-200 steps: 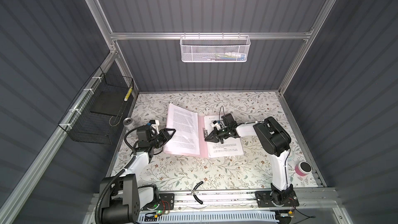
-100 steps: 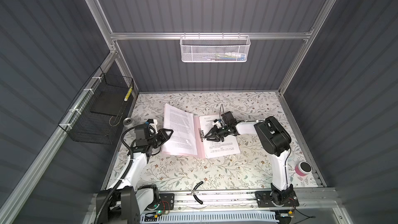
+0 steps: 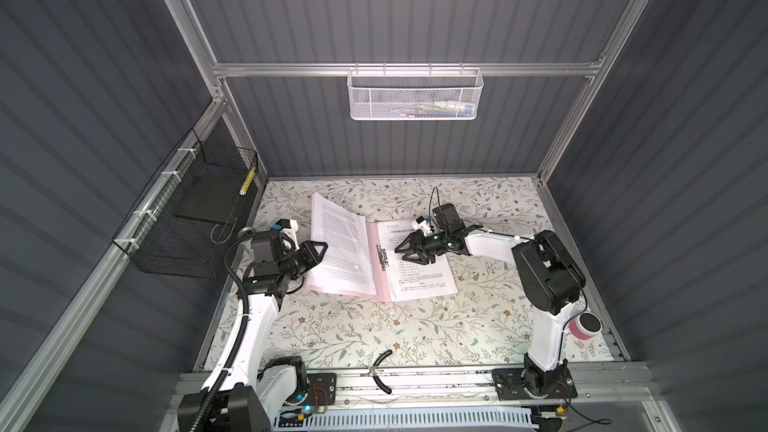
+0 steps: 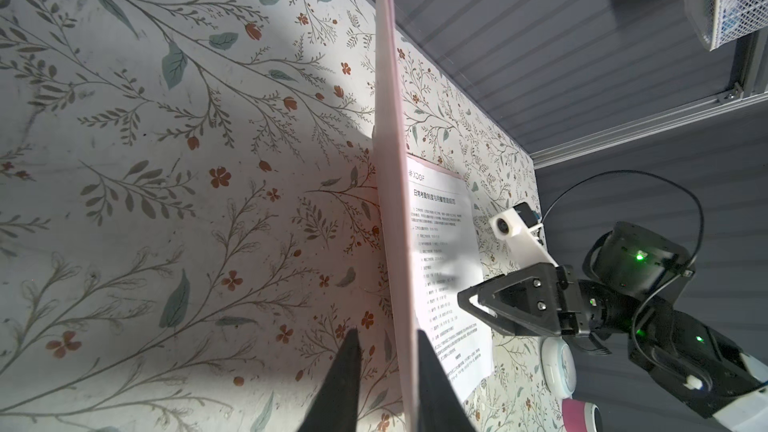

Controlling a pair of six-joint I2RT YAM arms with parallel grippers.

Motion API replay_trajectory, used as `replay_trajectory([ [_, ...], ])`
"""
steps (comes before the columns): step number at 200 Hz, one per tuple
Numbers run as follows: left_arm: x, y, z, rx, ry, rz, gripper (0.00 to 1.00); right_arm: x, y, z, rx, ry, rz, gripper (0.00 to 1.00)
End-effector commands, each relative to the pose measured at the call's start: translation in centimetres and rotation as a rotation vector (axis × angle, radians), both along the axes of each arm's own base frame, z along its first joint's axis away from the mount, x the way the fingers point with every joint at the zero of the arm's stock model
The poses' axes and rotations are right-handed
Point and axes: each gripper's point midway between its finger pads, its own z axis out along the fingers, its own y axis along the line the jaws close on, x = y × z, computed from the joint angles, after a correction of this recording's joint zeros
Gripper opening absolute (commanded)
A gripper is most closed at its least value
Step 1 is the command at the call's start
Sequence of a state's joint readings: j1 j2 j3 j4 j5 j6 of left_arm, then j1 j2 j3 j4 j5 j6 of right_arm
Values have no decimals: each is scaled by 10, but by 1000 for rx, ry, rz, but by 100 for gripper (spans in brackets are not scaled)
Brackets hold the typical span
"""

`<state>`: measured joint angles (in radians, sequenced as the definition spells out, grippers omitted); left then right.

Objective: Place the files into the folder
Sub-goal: 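Grasp the pink folder's cover edge with the left gripper and lift it upright, then swing the cover over the papers with the left gripper while the right gripper draws back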

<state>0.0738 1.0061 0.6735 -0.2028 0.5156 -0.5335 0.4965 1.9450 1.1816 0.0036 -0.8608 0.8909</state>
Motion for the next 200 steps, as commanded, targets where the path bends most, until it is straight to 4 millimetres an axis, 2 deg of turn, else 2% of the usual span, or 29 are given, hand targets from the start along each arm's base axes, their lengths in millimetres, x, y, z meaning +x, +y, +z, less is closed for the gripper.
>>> replay_trajectory([
  [1, 0, -1, 20, 13, -56, -21, 0, -1, -15, -2, -16, 16, -33, 50],
  [21, 0, -2, 21, 19, -49, -32, 0, 1, -25, -2, -29, 4, -50, 50],
  [59, 0, -7, 19, 60, -6, -55, 0, 11, -64, -28, -158, 9, -130, 50],
  [72, 0, -6, 14, 73, 18, -54, 0, 15, -79, -33, -195, 8, -166, 51],
  [83, 1, -8, 9, 74, 46, -60, 5, 18, -92, -37, -238, 4, -192, 51],
  [110, 2, -10, -6, 91, 120, -69, 4, 27, -125, -43, -353, -36, -260, 53],
  [146, 1, -7, -18, 112, 192, -57, 2, 33, -150, -55, -482, -65, -287, 53],
  [175, -1, -6, -11, 132, 186, -60, 20, 34, -152, -72, -484, -30, -289, 54],
  [200, -2, -8, -6, 120, 169, -70, 39, 34, -153, -73, -476, -27, -294, 54],
])
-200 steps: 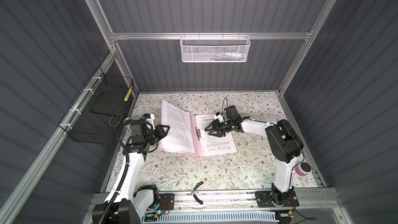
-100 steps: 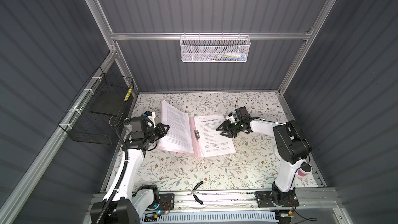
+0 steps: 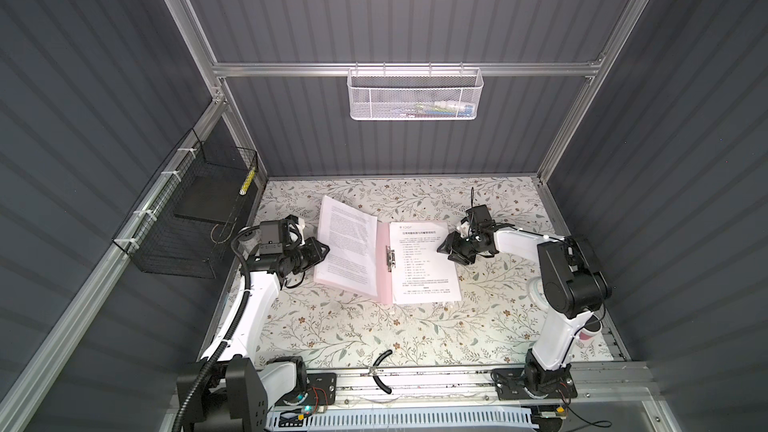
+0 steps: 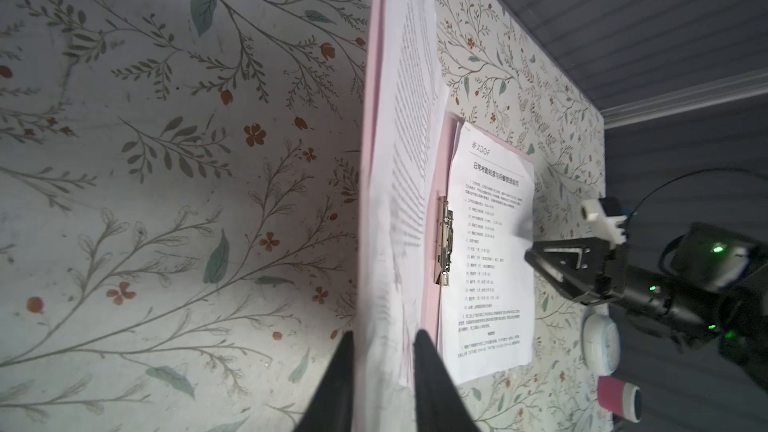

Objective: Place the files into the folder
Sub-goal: 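Swing the cover over the papers with the left gripper while the right gripper draws back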

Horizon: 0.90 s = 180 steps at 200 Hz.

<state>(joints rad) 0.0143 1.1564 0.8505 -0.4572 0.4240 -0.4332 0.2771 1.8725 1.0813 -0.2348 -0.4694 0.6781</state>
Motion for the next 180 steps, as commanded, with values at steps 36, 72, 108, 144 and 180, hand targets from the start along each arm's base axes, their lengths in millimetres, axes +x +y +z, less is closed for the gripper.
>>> replay_trajectory([
  [36, -4, -15, 12, -72, -37, -63, 37, -1, -7, -7, -15, 10, 1, 54],
  [72, 0, -23, 33, -134, -110, -75, 42, -2, -3, -5, 17, 8, 5, 54],
  [108, 1, -33, 63, -226, -190, -100, 46, -3, 2, -3, 55, 1, 11, 54],
  [144, 5, -62, 89, -387, -280, -159, 47, -7, 7, -3, 98, -3, 24, 54],
  [180, 6, -94, 102, -411, -322, -234, 47, -10, 9, -3, 125, -12, 22, 54],
])
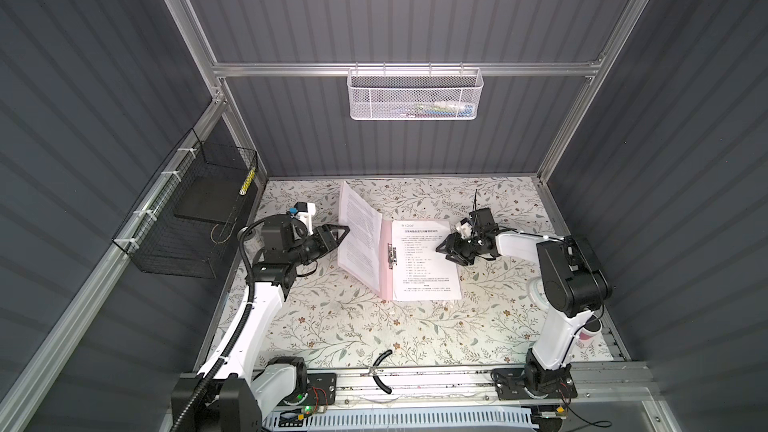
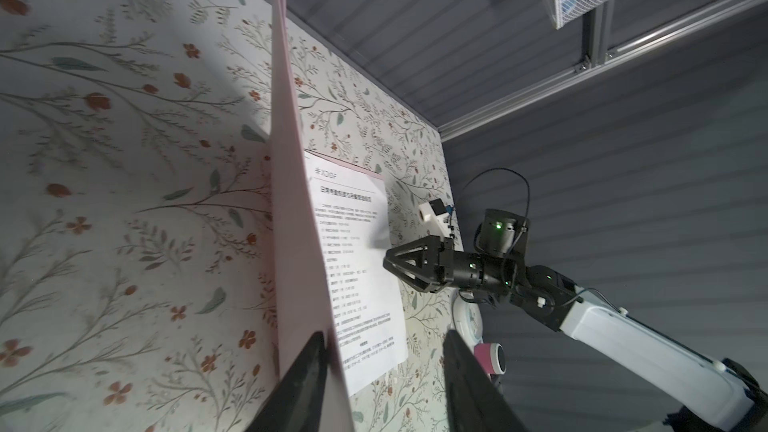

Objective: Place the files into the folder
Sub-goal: 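Swing the cover over the papers with the left gripper while the right gripper draws back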

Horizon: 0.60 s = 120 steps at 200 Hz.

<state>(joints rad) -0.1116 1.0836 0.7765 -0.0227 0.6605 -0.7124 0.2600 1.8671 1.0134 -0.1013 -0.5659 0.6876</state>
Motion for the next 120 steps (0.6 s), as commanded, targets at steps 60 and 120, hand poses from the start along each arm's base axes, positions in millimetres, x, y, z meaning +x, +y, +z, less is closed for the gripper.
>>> replay_trajectory([
  [60, -3, -62, 49, -107, -167, -169, 48, -12, 7, -18, 57, 54, 15, 53],
  [120, 2, -131, 21, -98, -134, -297, 44, -15, 5, -16, 92, 39, -3, 54],
])
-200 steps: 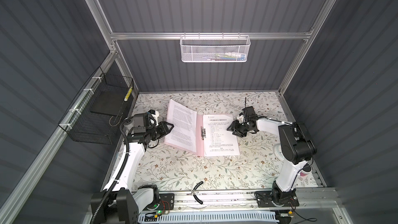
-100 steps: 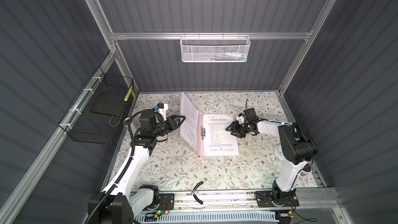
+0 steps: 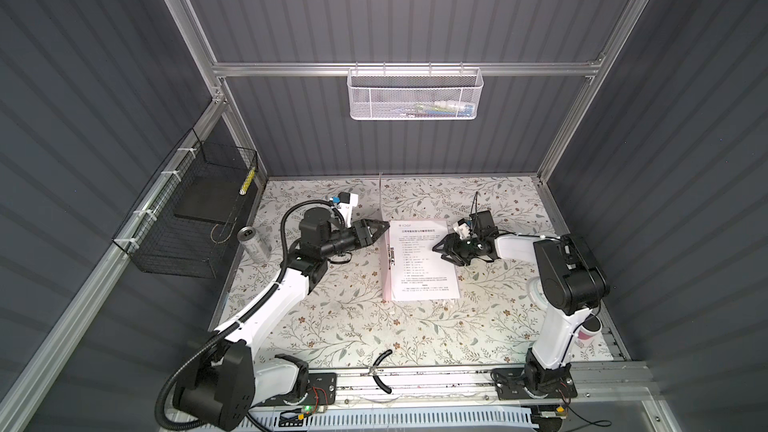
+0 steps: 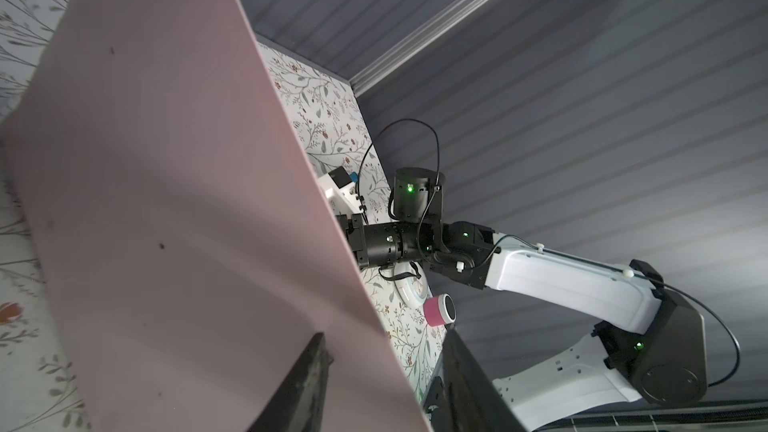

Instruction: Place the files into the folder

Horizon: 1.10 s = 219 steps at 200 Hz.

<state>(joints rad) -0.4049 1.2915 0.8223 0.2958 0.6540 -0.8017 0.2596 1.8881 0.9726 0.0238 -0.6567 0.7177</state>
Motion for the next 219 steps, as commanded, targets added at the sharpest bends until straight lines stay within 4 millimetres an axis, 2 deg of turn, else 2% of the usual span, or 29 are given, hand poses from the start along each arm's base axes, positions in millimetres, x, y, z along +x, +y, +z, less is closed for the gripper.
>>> replay_trajectory([
  [1, 7, -25, 10, -17, -53, -33, 44, -14, -8, -17, -7, 62, -30, 54],
  [56, 16, -77, -37, 48, 6, -118, 38, -18, -66, 8, -7, -6, -234, 54],
  [78, 19, -85, -57, 78, 25, -118, 35, -20, -94, 17, -21, -30, -329, 54],
  [97, 21, -88, -75, 107, 41, -109, 34, -19, -109, 25, -42, -46, -379, 54],
  [136, 24, -90, -108, 152, 67, -94, 31, -12, -117, 28, -50, -43, -388, 55],
  [172, 23, -95, -139, 192, 98, -107, 26, -9, -120, 27, -60, -60, -401, 64],
  [219, 21, -97, -174, 269, 127, -116, 23, -3, -125, 25, -73, -53, -423, 65],
])
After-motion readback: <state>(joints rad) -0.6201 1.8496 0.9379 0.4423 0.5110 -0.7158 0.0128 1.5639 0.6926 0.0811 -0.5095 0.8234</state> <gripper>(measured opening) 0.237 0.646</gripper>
